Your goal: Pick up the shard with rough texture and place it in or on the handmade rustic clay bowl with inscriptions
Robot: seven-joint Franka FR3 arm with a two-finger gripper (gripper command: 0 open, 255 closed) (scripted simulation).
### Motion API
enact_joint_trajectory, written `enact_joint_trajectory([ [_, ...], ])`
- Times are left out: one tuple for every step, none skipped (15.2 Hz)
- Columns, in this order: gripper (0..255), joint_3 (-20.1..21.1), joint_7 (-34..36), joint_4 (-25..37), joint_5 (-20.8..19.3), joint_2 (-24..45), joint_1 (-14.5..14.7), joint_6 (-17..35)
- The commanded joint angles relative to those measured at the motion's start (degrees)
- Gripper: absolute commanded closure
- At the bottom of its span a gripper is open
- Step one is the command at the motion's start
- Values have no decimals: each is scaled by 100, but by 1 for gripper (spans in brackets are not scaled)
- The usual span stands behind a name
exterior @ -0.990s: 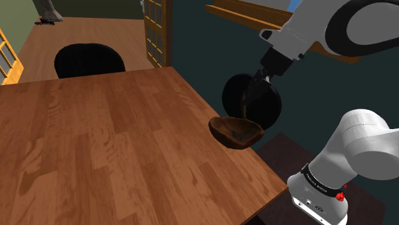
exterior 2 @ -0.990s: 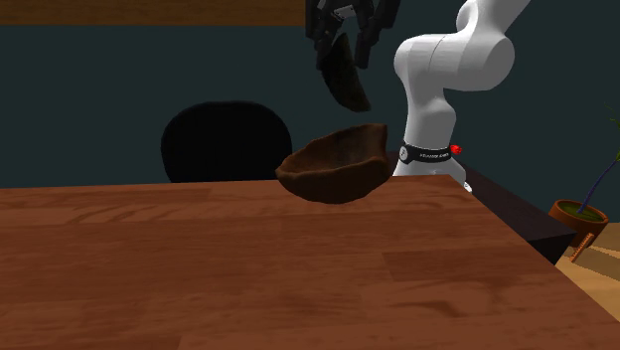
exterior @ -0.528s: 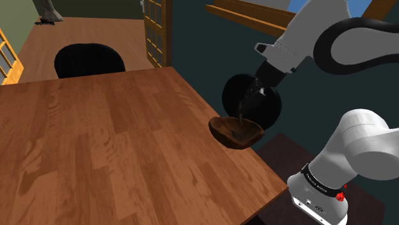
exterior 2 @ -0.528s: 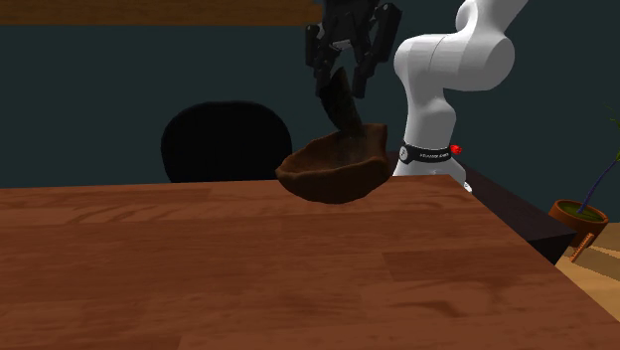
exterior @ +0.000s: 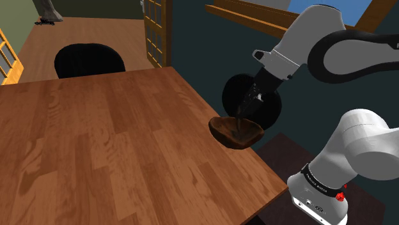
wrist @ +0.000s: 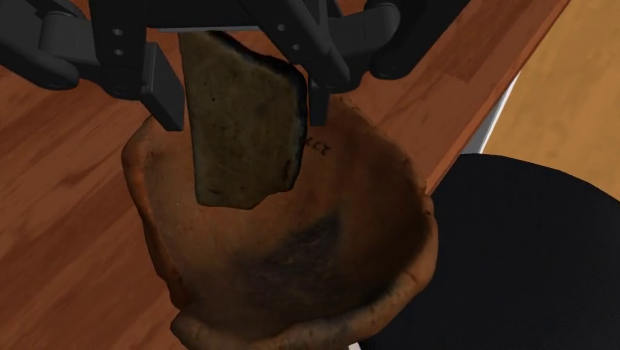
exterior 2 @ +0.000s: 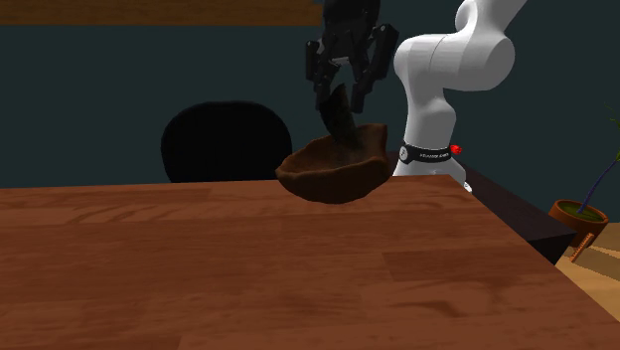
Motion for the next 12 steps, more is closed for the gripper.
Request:
enact_joint_trajectory([
  [255, -1, -1, -1, 0, 0, 0, 2],
  [255, -1, -1, -1, 0, 0, 0, 2],
  [0, -1, -1, -1, 0, 0, 0, 2],
  [0, -1, -1, -1, 0, 0, 0, 2],
  [0, -1, -1, -1, 0, 0, 0, 2],
  [0, -1, -1, -1, 0, 0, 0, 2],
  [0, -1, -1, -1, 0, 0, 0, 2],
  [0, -1, -1, -1, 0, 0, 0, 2],
  [0, -43, 20, 104, -66, -148, -44, -255],
  [0, -88, 40, 218, -129, -279, -83, -505],
  [0, -132, 56, 340, -188, -395, -121, -748],
  [0, -169, 69, 443, -233, -476, -147, -934],
])
